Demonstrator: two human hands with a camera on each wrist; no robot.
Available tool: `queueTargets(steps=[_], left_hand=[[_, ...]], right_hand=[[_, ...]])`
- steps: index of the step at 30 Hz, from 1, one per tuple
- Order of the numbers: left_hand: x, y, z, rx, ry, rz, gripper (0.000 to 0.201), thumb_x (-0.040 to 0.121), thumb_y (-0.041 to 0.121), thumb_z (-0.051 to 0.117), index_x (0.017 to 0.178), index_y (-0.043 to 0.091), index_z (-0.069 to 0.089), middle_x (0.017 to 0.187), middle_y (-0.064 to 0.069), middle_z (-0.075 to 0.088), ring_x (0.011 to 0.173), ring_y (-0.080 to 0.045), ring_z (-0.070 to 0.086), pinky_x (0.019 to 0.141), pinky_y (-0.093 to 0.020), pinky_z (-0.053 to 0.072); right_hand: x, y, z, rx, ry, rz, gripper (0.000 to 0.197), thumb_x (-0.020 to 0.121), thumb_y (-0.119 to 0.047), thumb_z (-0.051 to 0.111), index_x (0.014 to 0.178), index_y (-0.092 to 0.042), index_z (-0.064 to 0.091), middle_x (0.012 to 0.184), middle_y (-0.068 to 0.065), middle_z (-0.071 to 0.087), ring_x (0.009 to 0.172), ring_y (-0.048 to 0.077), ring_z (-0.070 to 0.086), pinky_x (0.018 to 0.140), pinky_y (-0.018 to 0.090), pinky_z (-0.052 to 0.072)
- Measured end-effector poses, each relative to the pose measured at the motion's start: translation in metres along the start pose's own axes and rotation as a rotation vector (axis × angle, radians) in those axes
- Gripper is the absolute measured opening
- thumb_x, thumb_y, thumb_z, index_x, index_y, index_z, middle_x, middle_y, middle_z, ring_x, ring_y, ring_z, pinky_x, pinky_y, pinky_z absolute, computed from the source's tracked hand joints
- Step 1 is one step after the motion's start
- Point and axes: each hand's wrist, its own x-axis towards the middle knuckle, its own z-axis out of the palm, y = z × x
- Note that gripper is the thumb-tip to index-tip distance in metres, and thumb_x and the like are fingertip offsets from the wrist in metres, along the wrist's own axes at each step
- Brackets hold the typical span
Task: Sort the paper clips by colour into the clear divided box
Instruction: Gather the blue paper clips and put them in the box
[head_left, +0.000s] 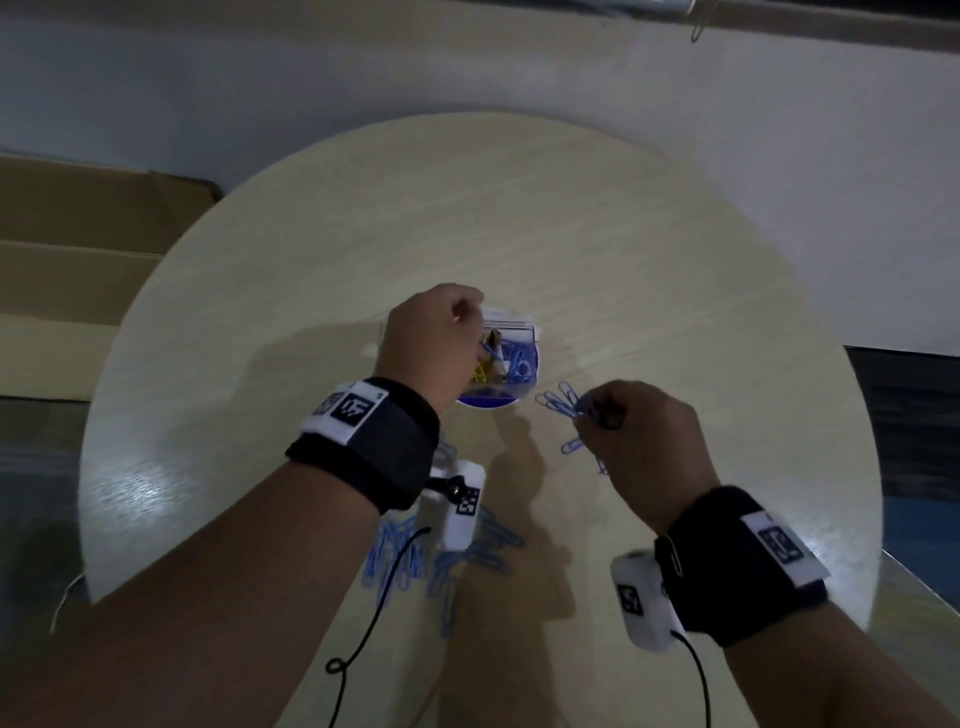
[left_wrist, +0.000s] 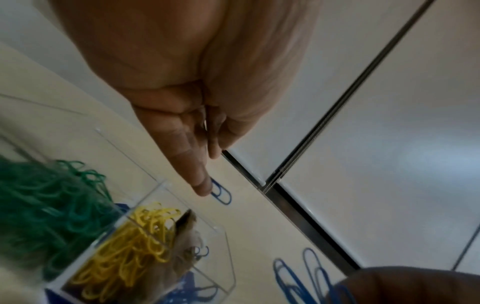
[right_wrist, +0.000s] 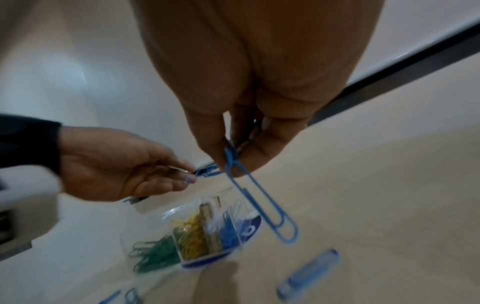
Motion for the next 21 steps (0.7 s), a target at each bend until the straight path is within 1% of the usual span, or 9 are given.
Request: queueTargets(steps=[3, 7, 10, 12, 14, 15, 17, 19, 21], left_hand=[[-0.008, -0.009, -0.009, -0.255, -0.005, -0.097, 0.017, 0.094, 0.013, 0.053, 0.097, 0.019, 0.068, 0.094, -0.005, 0.072, 0.069, -0.020, 0.073, 0.070, -0.038, 0.060], [-0.018, -0.014, -0.012, -0.427, -0.030, -0.163, 0.018, 0.090, 0.005, 0.058, 0.086, 0.018, 0.071, 0.086, -0.008, 0.075, 0.072, -0.024, 0.073, 0.066, -0.031, 0.055], [-0.034, -0.020, -0.021, -0.448, 0.011, -0.214, 0.021, 0.090, 0.005, 0.056, 0.083, 0.019, 0.072, 0.084, -0.008, 0.075, 0.072, -0.026, 0.072, 0.063, -0.030, 0.056], [-0.051, -0.028, -0.031, -0.449, 0.008, -0.258, 0.019, 0.092, 0.006, 0.056, 0.086, 0.016, 0.070, 0.084, -0.008, 0.074, 0.071, -0.025, 0.072, 0.061, -0.029, 0.055], [-0.067, -0.041, -0.041, -0.380, 0.003, -0.279, 0.016, 0.092, 0.007, 0.057, 0.087, 0.016, 0.070, 0.084, -0.008, 0.073, 0.067, -0.022, 0.071, 0.059, -0.031, 0.054], [-0.072, -0.047, -0.046, -0.308, 0.003, -0.270, 0.015, 0.092, 0.009, 0.058, 0.087, 0.019, 0.069, 0.085, -0.007, 0.073, 0.067, -0.020, 0.071, 0.059, -0.032, 0.053], [-0.075, -0.057, -0.055, -0.077, 0.003, -0.189, 0.013, 0.091, 0.018, 0.061, 0.086, 0.026, 0.069, 0.084, 0.003, 0.071, 0.069, -0.011, 0.068, 0.063, -0.028, 0.052], [-0.069, -0.055, -0.060, 0.130, 0.005, -0.063, 0.011, 0.091, 0.022, 0.062, 0.088, 0.029, 0.070, 0.085, 0.012, 0.068, 0.073, 0.000, 0.062, 0.065, -0.017, 0.046], [-0.057, -0.051, -0.058, 0.274, -0.009, 0.091, 0.012, 0.092, 0.023, 0.060, 0.095, 0.028, 0.070, 0.091, 0.011, 0.064, 0.075, -0.004, 0.056, 0.068, -0.019, 0.041]], right_hand=[[0.024, -0.018, -0.004, 0.087, -0.027, 0.065, 0.002, 0.074, -0.018, 0.069, 0.075, -0.018, 0.068, 0.068, -0.003, 0.065, 0.063, 0.006, 0.062, 0.049, 0.012, 0.036], [0.058, -0.039, -0.004, -0.107, -0.019, 0.012, 0.012, 0.072, -0.022, 0.068, 0.079, -0.012, 0.070, 0.081, 0.008, 0.071, 0.083, 0.028, 0.063, 0.064, 0.026, 0.041], [0.081, -0.055, 0.003, -0.256, -0.126, -0.011, 0.015, 0.075, -0.023, 0.066, 0.083, -0.010, 0.071, 0.093, 0.011, 0.071, 0.091, 0.031, 0.063, 0.072, 0.026, 0.045], [0.088, -0.065, 0.009, -0.307, -0.215, -0.028, 0.025, 0.081, -0.030, 0.064, 0.079, -0.006, 0.069, 0.087, 0.012, 0.068, 0.085, 0.032, 0.062, 0.073, 0.030, 0.049], [0.088, -0.070, 0.012, -0.279, -0.246, -0.016, 0.042, 0.087, -0.040, 0.060, 0.063, -0.006, 0.057, 0.064, 0.010, 0.056, 0.068, 0.031, 0.053, 0.060, 0.030, 0.040], [0.087, -0.068, 0.011, -0.233, -0.224, 0.003, 0.044, 0.088, -0.042, 0.058, 0.061, -0.008, 0.052, 0.062, 0.011, 0.055, 0.067, 0.031, 0.052, 0.058, 0.030, 0.035], [0.085, -0.057, 0.011, -0.123, -0.145, 0.026, 0.041, 0.087, -0.043, 0.058, 0.065, -0.007, 0.056, 0.075, 0.013, 0.067, 0.078, 0.031, 0.062, 0.065, 0.028, 0.042], [0.078, -0.043, 0.013, 0.011, -0.063, 0.048, 0.037, 0.083, -0.043, 0.060, 0.080, -0.006, 0.067, 0.083, 0.010, 0.072, 0.082, 0.029, 0.067, 0.077, 0.037, 0.053], [0.066, -0.033, 0.013, 0.120, 0.026, 0.083, 0.025, 0.081, -0.039, 0.063, 0.088, -0.016, 0.071, 0.088, 0.002, 0.073, 0.084, 0.023, 0.069, 0.080, 0.038, 0.054]])
